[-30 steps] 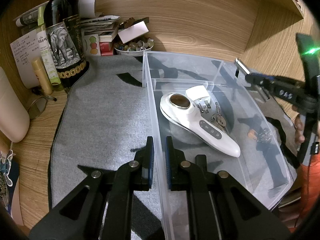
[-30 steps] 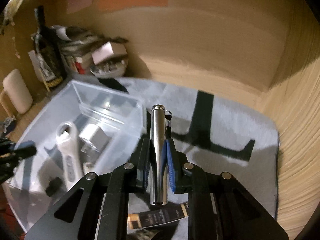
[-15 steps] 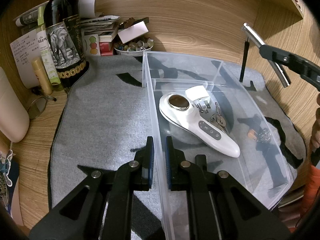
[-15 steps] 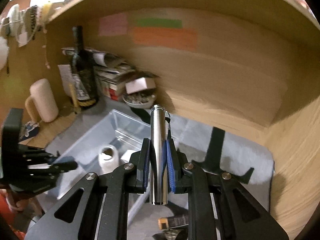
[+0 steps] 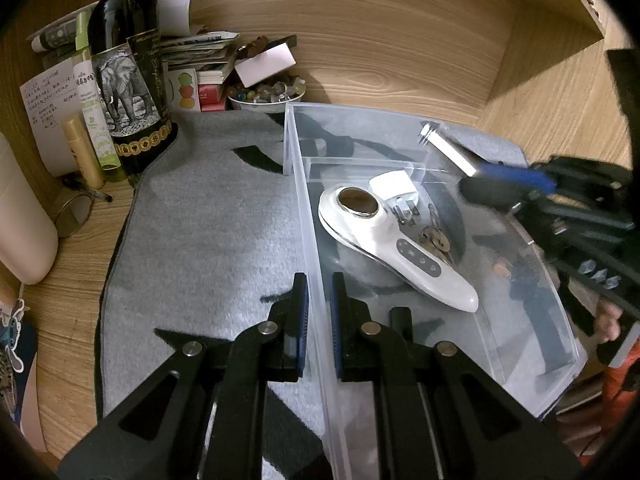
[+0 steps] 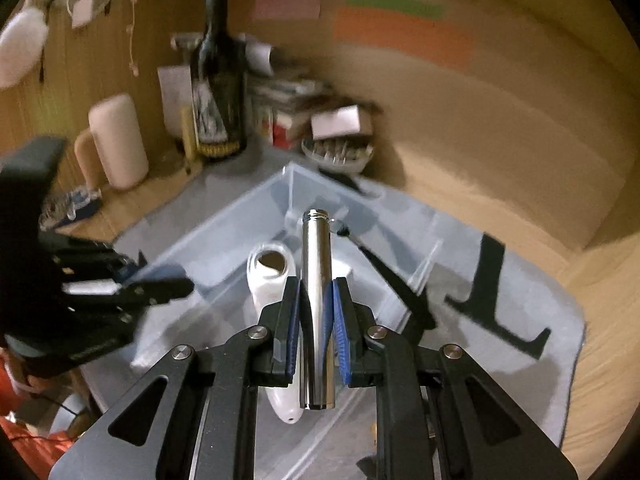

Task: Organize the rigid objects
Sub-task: 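Lift the metal tube with the right gripper and release it in the box, then lower the right gripper onto the black-and-gold bottle and close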

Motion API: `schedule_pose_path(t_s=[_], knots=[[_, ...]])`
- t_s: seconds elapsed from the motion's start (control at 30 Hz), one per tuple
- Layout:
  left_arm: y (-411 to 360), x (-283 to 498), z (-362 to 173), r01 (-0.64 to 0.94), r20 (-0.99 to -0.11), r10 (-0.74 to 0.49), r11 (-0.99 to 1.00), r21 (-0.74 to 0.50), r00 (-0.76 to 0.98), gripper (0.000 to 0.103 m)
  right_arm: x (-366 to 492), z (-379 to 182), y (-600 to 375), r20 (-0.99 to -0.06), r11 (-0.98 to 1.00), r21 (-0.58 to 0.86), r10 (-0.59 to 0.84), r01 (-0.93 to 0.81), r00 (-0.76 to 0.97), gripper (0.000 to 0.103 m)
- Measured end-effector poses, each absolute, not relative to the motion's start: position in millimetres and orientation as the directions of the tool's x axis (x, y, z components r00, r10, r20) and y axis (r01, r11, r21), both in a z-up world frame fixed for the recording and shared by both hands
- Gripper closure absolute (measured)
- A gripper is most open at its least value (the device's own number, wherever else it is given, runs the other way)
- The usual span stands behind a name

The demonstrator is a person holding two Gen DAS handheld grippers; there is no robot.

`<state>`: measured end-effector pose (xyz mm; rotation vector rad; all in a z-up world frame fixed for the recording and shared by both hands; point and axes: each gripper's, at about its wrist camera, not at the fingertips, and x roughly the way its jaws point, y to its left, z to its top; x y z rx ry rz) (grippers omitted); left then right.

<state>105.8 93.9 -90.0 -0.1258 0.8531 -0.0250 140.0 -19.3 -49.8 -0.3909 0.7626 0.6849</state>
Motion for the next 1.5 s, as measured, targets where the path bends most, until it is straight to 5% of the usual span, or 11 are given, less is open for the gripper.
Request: schedule_pose_path(t_s=[0.8, 1.23, 1.5], knots=[[92.2, 105.2, -89.5, -0.027, -0.748, -0.072, 0.992, -0.120, 0.660, 0.093, 155.2, -73.3, -7.5, -0.819, 0.704, -0.057, 0.373, -0.708, 0.437, 0.088], [92.1, 105.4, -89.6, -0.027, -0.748, -0.073, 0.992, -0.121, 0.660, 0.093, 141.6, -17.7, -42.0, -0.682, 0.774, -0.102, 0.403, -0.625, 0.610, 0.038], [92.3, 104.7, -89.7, -0.027, -0.748, -0.073, 0.992, -0.120, 0.660, 0.093, 139.7, -0.4, -88.8, -0.640, 0.850, -0.094, 0.346, -0.518, 0.686, 0.037]])
